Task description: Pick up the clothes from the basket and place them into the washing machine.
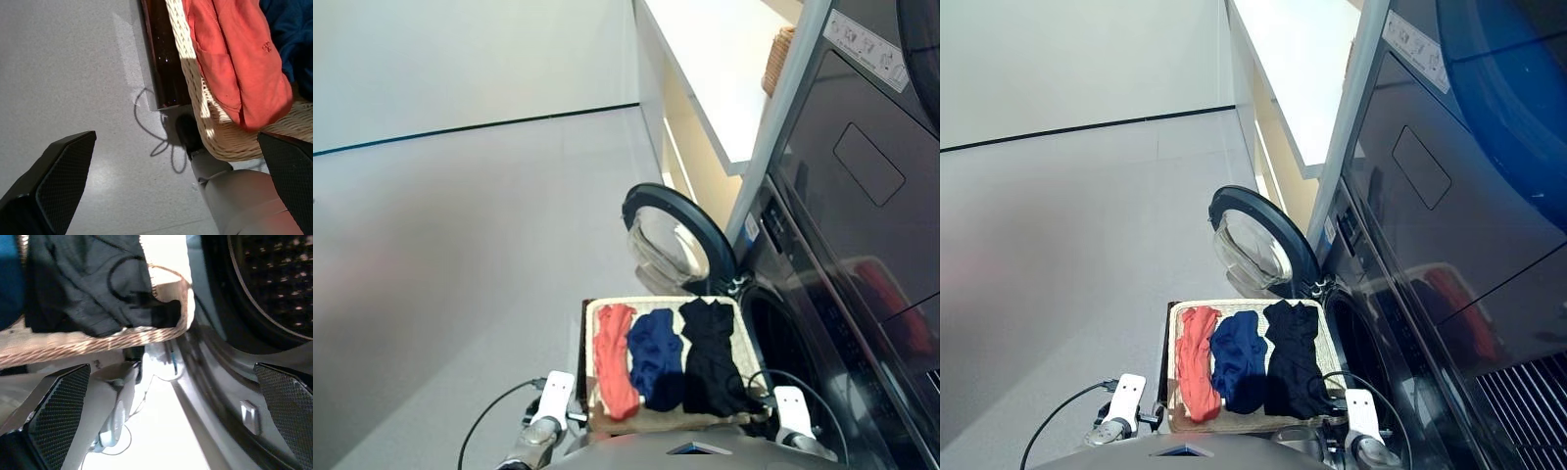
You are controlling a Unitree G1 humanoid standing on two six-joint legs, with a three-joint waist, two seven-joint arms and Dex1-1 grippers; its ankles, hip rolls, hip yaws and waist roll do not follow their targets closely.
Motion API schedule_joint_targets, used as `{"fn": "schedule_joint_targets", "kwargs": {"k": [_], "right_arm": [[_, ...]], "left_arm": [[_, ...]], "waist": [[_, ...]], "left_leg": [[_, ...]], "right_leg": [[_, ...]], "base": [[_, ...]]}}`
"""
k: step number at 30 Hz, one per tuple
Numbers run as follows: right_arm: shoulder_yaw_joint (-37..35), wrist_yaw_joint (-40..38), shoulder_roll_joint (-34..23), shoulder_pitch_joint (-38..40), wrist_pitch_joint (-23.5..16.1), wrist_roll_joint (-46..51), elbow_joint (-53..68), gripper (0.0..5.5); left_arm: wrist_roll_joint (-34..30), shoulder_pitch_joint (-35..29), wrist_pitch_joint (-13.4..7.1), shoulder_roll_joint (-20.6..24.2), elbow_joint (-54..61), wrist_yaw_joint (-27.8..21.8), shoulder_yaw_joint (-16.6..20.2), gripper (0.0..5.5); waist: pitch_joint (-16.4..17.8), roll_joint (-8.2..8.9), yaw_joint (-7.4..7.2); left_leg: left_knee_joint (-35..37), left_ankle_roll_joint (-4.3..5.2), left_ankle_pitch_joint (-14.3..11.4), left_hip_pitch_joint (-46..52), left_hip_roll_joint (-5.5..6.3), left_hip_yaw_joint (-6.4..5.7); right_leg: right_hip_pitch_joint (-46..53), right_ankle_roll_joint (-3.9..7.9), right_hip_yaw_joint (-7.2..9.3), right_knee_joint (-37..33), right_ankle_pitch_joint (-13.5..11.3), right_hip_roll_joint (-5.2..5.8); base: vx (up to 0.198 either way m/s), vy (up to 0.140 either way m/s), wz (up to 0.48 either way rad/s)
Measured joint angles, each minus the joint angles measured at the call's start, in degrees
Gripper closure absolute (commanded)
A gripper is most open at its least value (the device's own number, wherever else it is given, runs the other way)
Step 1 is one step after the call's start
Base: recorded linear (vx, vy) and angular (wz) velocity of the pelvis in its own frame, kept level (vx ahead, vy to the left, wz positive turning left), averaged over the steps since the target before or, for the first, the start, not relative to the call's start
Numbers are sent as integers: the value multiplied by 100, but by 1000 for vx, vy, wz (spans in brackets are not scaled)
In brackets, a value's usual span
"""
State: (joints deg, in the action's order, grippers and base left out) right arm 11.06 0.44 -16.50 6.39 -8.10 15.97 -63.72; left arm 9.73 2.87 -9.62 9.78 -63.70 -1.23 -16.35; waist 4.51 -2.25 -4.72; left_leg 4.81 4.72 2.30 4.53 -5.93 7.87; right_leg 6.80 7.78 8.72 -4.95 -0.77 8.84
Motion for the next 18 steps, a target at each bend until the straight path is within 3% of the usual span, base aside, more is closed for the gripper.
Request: {"fn": "schedule_joint_targets", "kwargs": {"k": [12,18], "right_arm": [[457,-540,-145,-252,-127,-332,2692,0],[697,-662,-283,-618,-172,-198,3832,0]], "left_arm": [[1196,-413,-76,29,2182,332,-642,0],[1341,-1093,-75,14,2456,696,-852,0]], "waist": [[389,-66,-33],[886,-45,-108]], "left_leg": [[-2,-24,80,-312,8,-34],[-51,-43,189,-707,17,-10]], "right_leg": [[-306,0,-30,5,-72,-2],[-677,-18,-85,46,-189,-12]], "base": [[-40,-4,-1],[-120,-44,-16]]}}
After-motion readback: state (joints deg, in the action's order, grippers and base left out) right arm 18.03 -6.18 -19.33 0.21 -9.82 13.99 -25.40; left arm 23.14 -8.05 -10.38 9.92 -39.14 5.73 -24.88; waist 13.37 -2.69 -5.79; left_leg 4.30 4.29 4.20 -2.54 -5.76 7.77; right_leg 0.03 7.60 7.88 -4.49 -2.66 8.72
